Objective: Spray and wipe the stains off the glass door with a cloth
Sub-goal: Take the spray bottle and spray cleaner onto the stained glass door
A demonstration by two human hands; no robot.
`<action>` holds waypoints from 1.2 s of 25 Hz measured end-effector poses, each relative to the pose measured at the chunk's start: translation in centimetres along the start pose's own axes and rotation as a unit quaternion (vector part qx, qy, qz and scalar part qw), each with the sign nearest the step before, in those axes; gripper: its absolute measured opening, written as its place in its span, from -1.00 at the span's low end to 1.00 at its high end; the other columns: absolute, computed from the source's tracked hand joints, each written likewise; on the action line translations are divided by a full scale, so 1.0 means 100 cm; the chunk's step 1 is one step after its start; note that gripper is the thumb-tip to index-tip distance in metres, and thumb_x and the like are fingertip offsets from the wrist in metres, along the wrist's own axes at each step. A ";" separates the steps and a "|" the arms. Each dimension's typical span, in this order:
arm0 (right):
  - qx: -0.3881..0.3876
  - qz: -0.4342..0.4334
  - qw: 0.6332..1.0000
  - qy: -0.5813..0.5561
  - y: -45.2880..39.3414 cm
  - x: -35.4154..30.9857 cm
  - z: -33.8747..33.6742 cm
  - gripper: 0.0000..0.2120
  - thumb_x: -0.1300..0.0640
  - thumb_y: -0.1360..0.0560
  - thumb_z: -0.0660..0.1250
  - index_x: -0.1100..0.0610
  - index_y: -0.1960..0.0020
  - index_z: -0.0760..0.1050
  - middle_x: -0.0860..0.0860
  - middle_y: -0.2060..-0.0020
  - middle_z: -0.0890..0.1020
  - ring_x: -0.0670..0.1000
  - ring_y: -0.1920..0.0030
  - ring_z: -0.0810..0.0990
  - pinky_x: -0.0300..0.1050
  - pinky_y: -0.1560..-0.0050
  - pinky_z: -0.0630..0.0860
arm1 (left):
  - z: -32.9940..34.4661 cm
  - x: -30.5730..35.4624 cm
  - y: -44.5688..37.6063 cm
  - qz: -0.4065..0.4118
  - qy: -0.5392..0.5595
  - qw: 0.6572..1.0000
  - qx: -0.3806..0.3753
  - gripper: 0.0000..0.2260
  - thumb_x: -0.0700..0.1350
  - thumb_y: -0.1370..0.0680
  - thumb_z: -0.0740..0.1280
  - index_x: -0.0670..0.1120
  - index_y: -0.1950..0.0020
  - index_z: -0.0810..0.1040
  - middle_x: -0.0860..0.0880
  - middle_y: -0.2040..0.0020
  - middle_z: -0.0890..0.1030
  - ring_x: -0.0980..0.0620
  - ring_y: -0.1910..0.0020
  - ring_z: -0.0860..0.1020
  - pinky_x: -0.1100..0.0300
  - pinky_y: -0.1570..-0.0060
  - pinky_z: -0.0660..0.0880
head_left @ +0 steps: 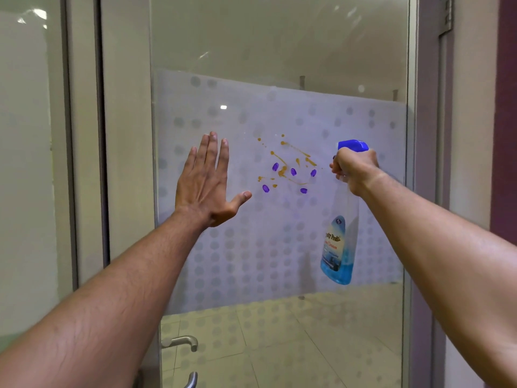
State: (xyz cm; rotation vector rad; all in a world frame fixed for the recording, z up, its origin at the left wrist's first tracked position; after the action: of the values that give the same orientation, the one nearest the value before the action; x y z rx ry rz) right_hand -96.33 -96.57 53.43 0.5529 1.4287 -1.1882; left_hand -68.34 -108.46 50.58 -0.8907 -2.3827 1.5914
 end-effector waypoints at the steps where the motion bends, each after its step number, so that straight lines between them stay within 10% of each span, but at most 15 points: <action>1: -0.002 -0.001 1.000 -0.002 0.002 0.004 0.001 -0.49 0.25 -0.16 0.24 0.22 -0.12 0.50 0.09 0.20 0.66 0.02 0.13 0.69 -0.08 0.16 0.64 | 0.000 0.002 0.001 0.001 0.000 1.000 -0.001 -0.05 0.41 -0.47 0.04 -0.19 -0.59 -0.22 -0.21 -0.60 -0.19 -0.13 -0.59 -0.23 -0.07 -0.56 -0.14; 6: 0.032 -0.017 0.998 -0.047 0.009 0.004 0.001 -0.75 0.26 -0.31 0.26 0.18 0.01 0.41 0.09 0.25 0.64 0.03 0.21 0.70 -0.02 0.12 0.68 | -0.006 0.008 0.005 0.002 -0.007 1.000 -0.007 -0.05 0.41 -0.47 0.04 -0.19 -0.59 -0.21 -0.22 -0.60 -0.18 -0.13 -0.59 -0.22 -0.08 -0.56 -0.13; 22: -0.065 -0.013 0.995 -0.078 0.051 0.021 -0.008 -0.45 0.34 -0.23 0.39 0.04 -0.12 0.27 0.09 -0.10 0.52 0.09 -0.08 0.56 -0.05 0.03 0.61 | -0.048 0.025 0.051 -0.021 -0.046 0.998 -0.035 -0.05 0.41 -0.47 0.04 -0.19 -0.59 -0.21 -0.22 -0.60 -0.17 -0.14 -0.59 -0.21 -0.08 -0.56 -0.13; 30: -0.196 -0.018 0.974 -0.111 0.116 0.013 0.007 -0.44 0.29 -0.20 0.45 0.20 -0.20 0.49 0.11 0.03 0.64 0.03 0.13 0.60 -0.15 0.24 0.54 | -0.092 0.011 0.096 -0.029 -0.047 0.997 -0.058 -0.05 0.42 -0.46 0.05 -0.18 -0.60 -0.19 -0.21 -0.61 -0.16 -0.14 -0.59 -0.20 -0.08 -0.56 -0.11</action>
State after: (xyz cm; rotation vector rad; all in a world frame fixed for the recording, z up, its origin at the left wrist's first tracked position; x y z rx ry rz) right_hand -86.36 -93.17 48.25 0.1165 1.4338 -0.9275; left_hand -61.58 -97.97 45.86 -0.7754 -2.5628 1.5202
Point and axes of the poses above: each hand's wrist, its own y-axis away from the middle knuckle, its own z-axis out of the palm, x = y × z, the point moved 5 cm from there along -y, towards the middle knuckle
